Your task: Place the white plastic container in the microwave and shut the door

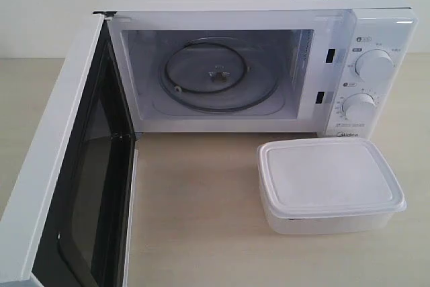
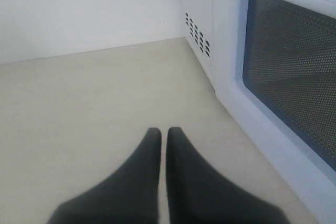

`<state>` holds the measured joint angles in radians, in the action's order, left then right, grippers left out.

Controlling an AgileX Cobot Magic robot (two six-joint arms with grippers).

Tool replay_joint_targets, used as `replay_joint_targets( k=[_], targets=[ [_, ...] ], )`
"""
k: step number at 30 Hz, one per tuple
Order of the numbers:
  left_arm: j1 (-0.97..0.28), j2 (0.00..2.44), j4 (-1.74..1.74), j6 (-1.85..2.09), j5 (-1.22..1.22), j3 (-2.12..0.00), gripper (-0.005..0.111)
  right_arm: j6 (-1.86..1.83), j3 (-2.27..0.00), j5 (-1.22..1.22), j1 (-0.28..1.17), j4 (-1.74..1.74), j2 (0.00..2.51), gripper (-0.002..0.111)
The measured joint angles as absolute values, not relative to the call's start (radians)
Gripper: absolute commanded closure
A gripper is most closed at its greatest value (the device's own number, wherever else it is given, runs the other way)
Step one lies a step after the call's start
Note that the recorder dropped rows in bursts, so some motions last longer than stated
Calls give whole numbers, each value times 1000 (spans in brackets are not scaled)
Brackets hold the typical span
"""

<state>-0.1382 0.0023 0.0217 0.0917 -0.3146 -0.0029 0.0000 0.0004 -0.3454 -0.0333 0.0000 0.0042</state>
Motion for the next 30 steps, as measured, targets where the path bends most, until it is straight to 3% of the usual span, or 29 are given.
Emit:
replay_joint_targets(
  k=[11, 22, 26, 30],
  targets=[
    [-138, 2, 22, 92, -315, -3, 102, -62, 0, -308, -33, -8, 4, 108],
    [-138, 2, 22, 92, -315, -3, 102, -123, 0, 318, -33, -10, 4, 108],
    [-138, 2, 22, 92, -315, -3, 102, 71, 0, 648, -33, 0, 2, 108],
    [-138, 2, 22, 92, -315, -3, 102, 306, -181, 556, -33, -267, 2, 108]
  ],
)
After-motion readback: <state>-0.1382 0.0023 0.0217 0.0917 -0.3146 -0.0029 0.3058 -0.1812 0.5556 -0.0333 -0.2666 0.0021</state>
